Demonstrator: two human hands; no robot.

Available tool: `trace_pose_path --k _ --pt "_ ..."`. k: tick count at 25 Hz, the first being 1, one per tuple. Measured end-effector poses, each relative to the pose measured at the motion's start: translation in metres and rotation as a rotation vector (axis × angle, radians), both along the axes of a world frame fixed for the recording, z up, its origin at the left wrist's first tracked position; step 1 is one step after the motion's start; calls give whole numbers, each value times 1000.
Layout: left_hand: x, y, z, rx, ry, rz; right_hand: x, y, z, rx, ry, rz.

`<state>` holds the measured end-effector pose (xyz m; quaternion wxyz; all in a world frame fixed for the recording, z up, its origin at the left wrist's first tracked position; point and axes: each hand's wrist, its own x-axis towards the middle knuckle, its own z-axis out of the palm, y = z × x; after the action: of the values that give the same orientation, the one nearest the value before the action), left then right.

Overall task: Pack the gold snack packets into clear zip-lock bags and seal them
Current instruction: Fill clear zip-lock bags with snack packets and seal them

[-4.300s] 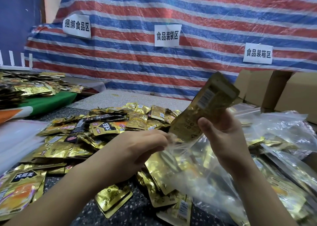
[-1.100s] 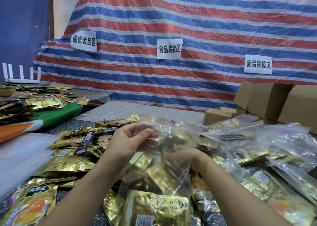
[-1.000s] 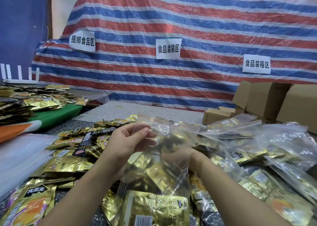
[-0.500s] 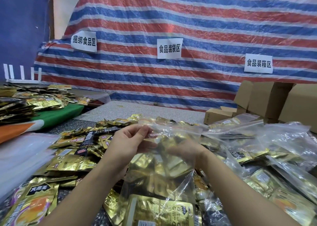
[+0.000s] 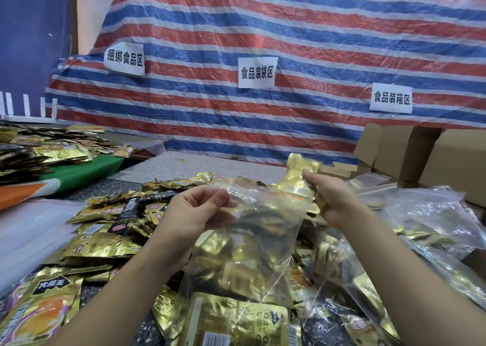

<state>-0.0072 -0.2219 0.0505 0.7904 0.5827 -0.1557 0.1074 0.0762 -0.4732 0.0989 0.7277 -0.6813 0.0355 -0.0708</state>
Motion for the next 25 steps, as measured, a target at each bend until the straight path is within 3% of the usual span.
trace_pose_path --k 4,7,11,25 --pt "-1 -1 -1 9 -9 -13 -16 -1 27 384 -177 116" --pt "-1 -1 -1 14 -20 -15 -30 3 40 443 -364 298" --pt "1 0 -2 9 -31 -11 -42 16 40 167 -531 411" --pt "3 -2 -3 8 -56 44 -68 20 42 -617 -539 547"
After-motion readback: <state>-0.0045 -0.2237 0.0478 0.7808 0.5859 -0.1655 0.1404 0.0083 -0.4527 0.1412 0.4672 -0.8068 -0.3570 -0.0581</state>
